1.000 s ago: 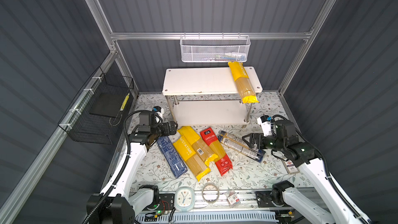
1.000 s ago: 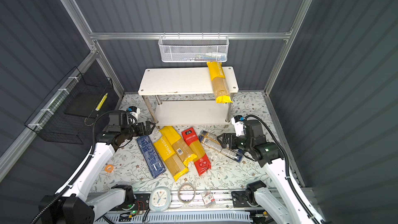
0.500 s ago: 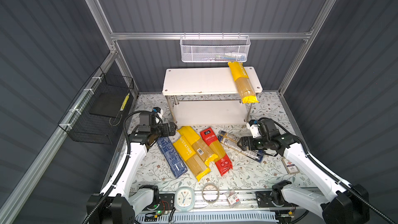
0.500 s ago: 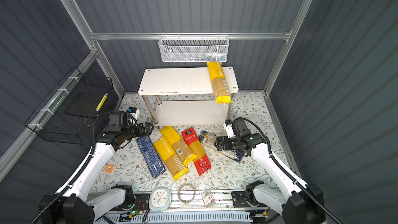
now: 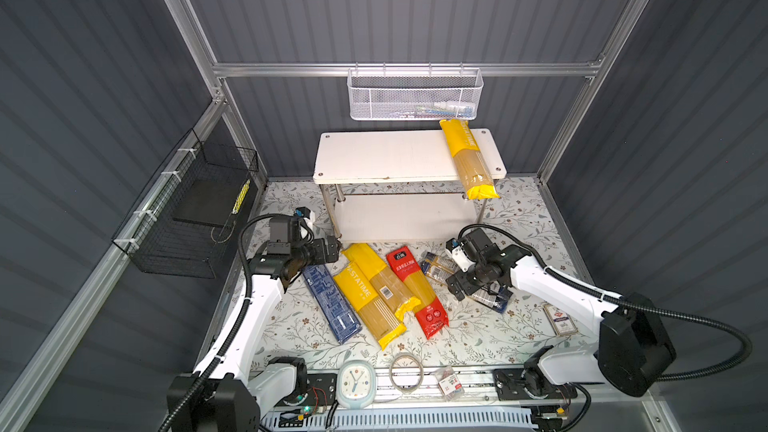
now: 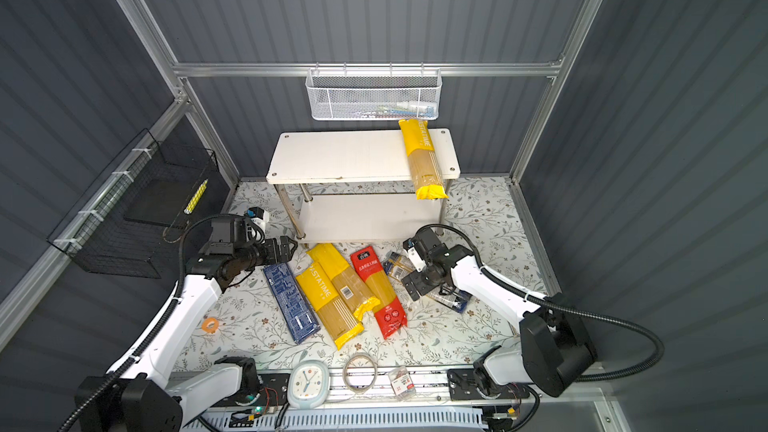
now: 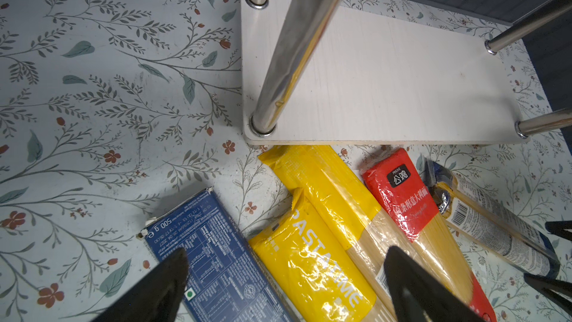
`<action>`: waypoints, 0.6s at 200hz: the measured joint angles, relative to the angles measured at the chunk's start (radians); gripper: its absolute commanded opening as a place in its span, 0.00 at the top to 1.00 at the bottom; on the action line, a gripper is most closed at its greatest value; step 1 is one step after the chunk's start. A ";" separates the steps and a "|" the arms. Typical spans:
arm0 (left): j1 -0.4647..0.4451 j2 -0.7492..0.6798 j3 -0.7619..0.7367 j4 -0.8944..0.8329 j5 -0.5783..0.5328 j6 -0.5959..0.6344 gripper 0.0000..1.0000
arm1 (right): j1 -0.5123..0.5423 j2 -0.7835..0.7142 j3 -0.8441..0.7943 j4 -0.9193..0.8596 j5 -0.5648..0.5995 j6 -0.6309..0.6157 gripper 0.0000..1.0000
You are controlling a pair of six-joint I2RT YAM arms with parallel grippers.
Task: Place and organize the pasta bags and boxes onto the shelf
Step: 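Withdraw the right gripper toward the clear spaghetti bag with blue end, then lower the right gripper around the clear spaghetti bag and close it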
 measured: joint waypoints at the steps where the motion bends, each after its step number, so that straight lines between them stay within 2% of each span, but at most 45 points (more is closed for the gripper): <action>1: 0.000 0.000 0.000 0.000 0.000 0.000 0.00 | 0.000 0.000 0.000 0.000 0.002 -0.001 0.01; 43: 0.000 -0.002 0.000 0.000 0.000 0.000 0.00 | 0.006 -0.018 -0.050 0.095 0.026 -0.053 0.01; 120: 0.000 -0.010 0.000 -0.002 0.001 0.000 0.00 | 0.000 0.111 -0.055 0.196 0.062 -0.144 0.01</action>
